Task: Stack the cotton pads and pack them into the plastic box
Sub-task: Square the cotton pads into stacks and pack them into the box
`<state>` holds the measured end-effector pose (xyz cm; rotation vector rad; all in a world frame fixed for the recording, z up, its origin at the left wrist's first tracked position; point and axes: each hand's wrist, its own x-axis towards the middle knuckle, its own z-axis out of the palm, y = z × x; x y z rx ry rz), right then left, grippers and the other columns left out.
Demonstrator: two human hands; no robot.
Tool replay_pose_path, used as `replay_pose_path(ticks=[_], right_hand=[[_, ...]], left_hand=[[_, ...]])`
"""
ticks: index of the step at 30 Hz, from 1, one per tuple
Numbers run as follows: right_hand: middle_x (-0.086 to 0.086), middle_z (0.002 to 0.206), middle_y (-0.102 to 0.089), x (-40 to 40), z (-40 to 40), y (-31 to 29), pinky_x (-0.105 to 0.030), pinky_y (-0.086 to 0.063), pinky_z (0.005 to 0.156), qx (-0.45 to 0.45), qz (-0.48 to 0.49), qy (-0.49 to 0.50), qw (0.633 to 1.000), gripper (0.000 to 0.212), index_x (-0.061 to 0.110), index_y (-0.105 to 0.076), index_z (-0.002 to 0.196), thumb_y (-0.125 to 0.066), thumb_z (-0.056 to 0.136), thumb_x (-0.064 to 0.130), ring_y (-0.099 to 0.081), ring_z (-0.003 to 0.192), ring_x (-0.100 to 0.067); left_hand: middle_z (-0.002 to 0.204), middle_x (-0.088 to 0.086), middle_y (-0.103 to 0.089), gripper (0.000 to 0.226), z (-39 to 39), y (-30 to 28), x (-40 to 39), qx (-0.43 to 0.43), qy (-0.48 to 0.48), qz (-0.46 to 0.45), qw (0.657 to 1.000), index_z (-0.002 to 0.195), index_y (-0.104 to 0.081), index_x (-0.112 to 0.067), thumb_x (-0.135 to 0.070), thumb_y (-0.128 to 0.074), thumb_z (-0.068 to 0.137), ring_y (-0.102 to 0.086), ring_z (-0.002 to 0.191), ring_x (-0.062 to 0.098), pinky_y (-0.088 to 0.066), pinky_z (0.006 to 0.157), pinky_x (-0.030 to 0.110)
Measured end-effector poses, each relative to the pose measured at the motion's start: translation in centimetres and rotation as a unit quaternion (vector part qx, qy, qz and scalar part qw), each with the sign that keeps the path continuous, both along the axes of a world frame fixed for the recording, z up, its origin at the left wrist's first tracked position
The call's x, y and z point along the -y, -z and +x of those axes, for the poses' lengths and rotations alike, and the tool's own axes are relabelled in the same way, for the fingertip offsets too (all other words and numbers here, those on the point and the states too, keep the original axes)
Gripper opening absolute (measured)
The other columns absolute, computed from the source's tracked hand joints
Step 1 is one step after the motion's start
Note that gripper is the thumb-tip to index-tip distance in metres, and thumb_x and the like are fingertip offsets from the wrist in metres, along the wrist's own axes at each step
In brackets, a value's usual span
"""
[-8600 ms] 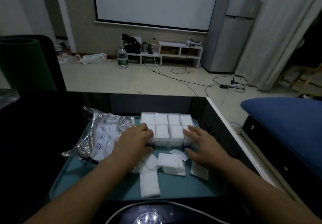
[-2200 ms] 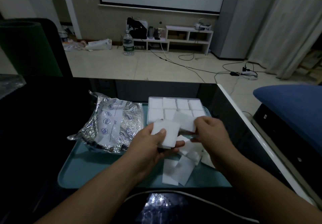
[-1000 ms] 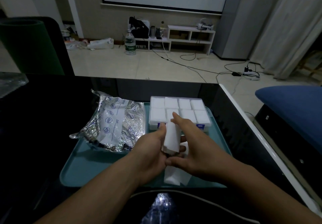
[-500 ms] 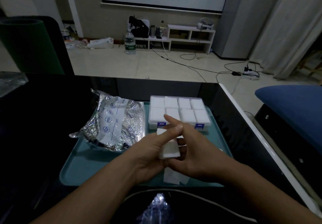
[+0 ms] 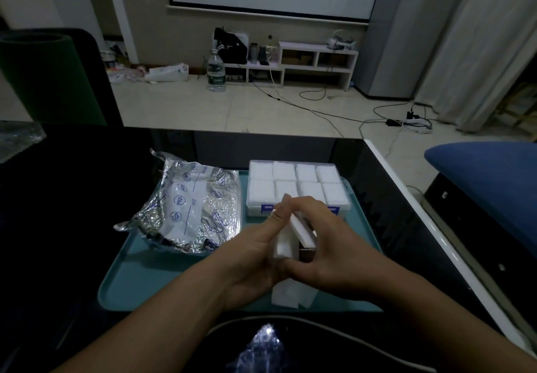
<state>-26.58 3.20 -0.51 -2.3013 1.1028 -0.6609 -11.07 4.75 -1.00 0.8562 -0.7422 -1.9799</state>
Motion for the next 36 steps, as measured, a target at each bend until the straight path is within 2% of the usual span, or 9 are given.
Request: replay_pose_path(ticks=[2,5,8,11,15,19,24,28,36], right_hand=[[0.021,0.128,-0.041,-0.1,0.1,-0.1,-0.023,-0.04,0.103,-0.018,0.002,-0.011,1.0,0.075,0.03,-0.038,0.137,-0.08,0.075,0.033,-0.041,0.124,-0.001],[0.025,0.133,-0.035,-0.1,0.3,0.1,-0.02,-0.033,0.11,-0.038,0.026,-0.018,0.999,0.091,0.028,-0.029,0.147,-0.082,0.073,0.034,-0.034,0.131,0.002],[0.015,0.141,-0.038,0.1,0.4,0.4,-0.026,-0.034,0.11,-0.038,0.007,-0.027,0.999,0.09,0.026,-0.031,0.147,-0.082,0.073,0.039,-0.035,0.133,0.0],[0.016,0.136,-0.04,0.3,0.4,0.9,-0.029,-0.044,0.102,-0.011,0.013,-0.018,1.0,0.086,0.031,-0.034,0.141,-0.083,0.07,0.039,-0.044,0.126,-0.002],[0.016,0.126,-0.041,0.4,0.3,0.8,-0.022,-0.048,0.091,0.014,0.012,0.005,1.0,0.079,0.034,-0.037,0.13,-0.085,0.069,0.032,-0.048,0.105,0.004],[0.019,0.132,-0.034,0.2,0.5,0.8,-0.029,-0.049,0.095,0.007,-0.01,-0.011,1.0,0.077,0.03,-0.039,0.131,-0.084,0.069,0.031,-0.047,0.119,-0.005],[0.02,0.127,-0.037,0.3,0.5,0.8,-0.027,-0.04,0.102,-0.036,-0.06,-0.012,0.997,0.076,0.025,-0.045,0.132,-0.084,0.068,0.041,-0.04,0.122,-0.002],[0.02,0.133,-0.031,0.1,0.4,0.5,-0.032,-0.042,0.104,-0.036,-0.036,-0.021,0.998,0.09,0.027,-0.033,0.141,-0.084,0.068,0.04,-0.036,0.13,-0.004],[0.009,0.13,-0.042,0.1,0.4,0.6,-0.022,-0.036,0.106,-0.04,-0.085,-0.017,0.995,0.071,0.02,-0.048,0.131,-0.083,0.069,0.029,-0.034,0.125,-0.002]], left_hand=[[0.107,0.014,-0.072,0.049,-0.1,0.3,0.0,0.014,-0.003,0.009,1.0,0.107,-0.073,-0.006,-0.043,-0.068,0.076,-0.07,0.091,0.024,-0.057,0.072,0.032],[0.106,0.015,-0.071,0.043,-0.2,0.4,-0.1,0.034,0.005,0.007,0.999,0.106,-0.072,-0.006,-0.034,-0.073,0.072,-0.068,0.091,0.023,-0.054,0.078,0.034],[0.099,0.012,-0.073,0.037,-0.1,0.2,0.0,0.019,0.006,0.012,1.0,0.106,-0.071,-0.008,-0.026,-0.07,0.074,-0.07,0.086,0.021,-0.052,0.083,0.036],[0.095,0.012,-0.072,0.037,0.0,-0.2,-0.1,0.004,0.01,-0.01,1.0,0.109,-0.067,-0.006,-0.023,-0.068,0.076,-0.071,0.083,0.02,-0.057,0.074,0.033],[0.091,0.018,-0.063,0.055,-0.3,-0.2,-0.2,0.046,-0.025,-0.027,0.998,0.116,-0.061,0.002,-0.03,-0.076,0.074,-0.066,0.075,0.025,-0.055,0.06,0.03],[0.097,0.014,-0.072,0.046,-0.7,0.0,-0.5,0.008,-0.029,-0.035,0.999,0.109,-0.064,-0.001,-0.034,-0.067,0.078,-0.071,0.086,0.023,-0.058,0.066,0.029],[0.082,0.012,-0.067,0.049,-0.7,0.3,-0.4,0.058,-0.04,-0.034,0.997,0.099,-0.062,-0.005,-0.04,-0.071,0.067,-0.067,0.071,0.02,-0.054,0.056,0.026],[0.079,0.009,-0.07,0.045,-0.9,0.3,-0.5,0.057,-0.039,-0.037,0.997,0.097,-0.064,-0.005,-0.041,-0.066,0.07,-0.069,0.067,0.017,-0.053,0.052,0.023],[0.096,0.012,-0.072,0.045,-0.8,0.5,-0.4,0.011,-0.023,-0.065,0.998,0.104,-0.064,-0.003,-0.032,-0.067,0.07,-0.07,0.087,0.018,-0.057,0.069,0.026]])
